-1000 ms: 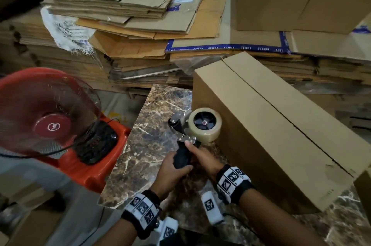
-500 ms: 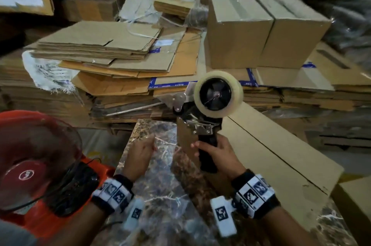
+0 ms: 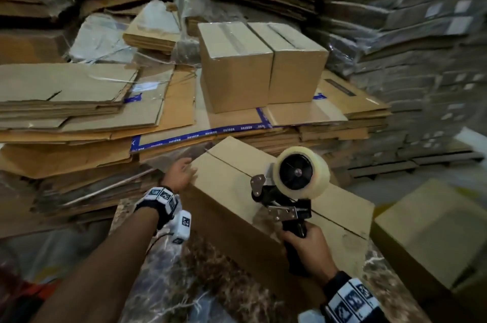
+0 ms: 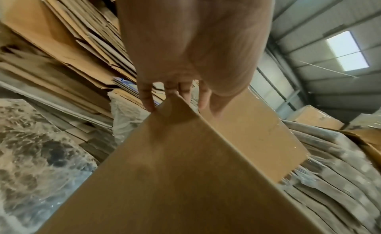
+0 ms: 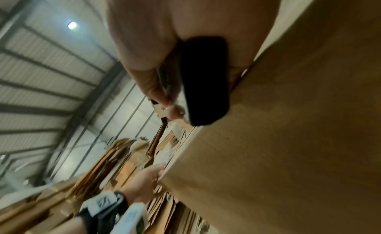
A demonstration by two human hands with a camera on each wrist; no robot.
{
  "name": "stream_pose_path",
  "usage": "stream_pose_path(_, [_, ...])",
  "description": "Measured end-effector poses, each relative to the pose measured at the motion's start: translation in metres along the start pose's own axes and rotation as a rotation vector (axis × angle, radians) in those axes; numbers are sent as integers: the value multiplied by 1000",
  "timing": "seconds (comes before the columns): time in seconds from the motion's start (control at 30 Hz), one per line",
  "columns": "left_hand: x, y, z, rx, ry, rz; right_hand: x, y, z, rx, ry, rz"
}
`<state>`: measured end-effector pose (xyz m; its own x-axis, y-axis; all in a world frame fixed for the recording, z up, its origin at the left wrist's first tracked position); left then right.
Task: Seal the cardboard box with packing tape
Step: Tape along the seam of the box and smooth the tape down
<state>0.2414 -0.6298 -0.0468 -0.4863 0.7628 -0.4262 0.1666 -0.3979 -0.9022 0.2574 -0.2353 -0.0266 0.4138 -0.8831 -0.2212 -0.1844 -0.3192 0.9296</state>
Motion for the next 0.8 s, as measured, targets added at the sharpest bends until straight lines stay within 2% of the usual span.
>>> stream_pose_path(0.13, [2,14,-40,74,-85,229,-22,-2,2,-17,-41,46])
stream_pose_path(0.23, [5,15,-94,71,-100,333,-29,5,-1,-31,11,45])
stream_pose_path(0.33, [6,-2,-156,148,-146,433,-30,21,-6,-121,20,-75])
stream_pose_path(0.4, [6,-11,-192,132,-157,464,-27,34,-9,-208,20,-180])
stream_pose_path(0.5, [8,-20,-225,42,-85,450,-4,50,-11,-223,194,-176])
stream_pose_path(0.57, [2,-38,-237,61,-113,419,16,55,-17,-180,317,-190])
stream_pose_path(0.6, [-6,-51,-239,94,-188,324,26,56,-20,-152,371,-210])
stream_pose_path(0.63, [-14,-65,-240,103,-266,138,35,57,-24,-133,423,-222])
stream_pose_path(0.67, [-18,-74,-239,55,-297,-134,44,60,-28,-127,465,-233])
stream_pose_path(0.7, [-13,-81,-236,-32,-256,-455,53,63,-32,-130,507,-238])
stream_pose_path(0.73, [-2,-87,-232,-124,-157,-764,61,67,-35,-138,540,-244])
stream_pose_path(0.8, [17,-102,-232,-260,23,-1201,74,74,-41,-168,592,-251])
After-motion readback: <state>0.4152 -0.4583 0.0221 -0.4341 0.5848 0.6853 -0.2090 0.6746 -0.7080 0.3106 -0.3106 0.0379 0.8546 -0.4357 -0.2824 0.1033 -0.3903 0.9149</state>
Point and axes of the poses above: each hand's wrist, its own z-axis towards the middle knuckle, its own x-axis out of the palm, y = z × x, the point moved 7 cm from there along z, towards the middle knuckle, and after that the axes turned 8 degrees about x, right-handed, at the moved point
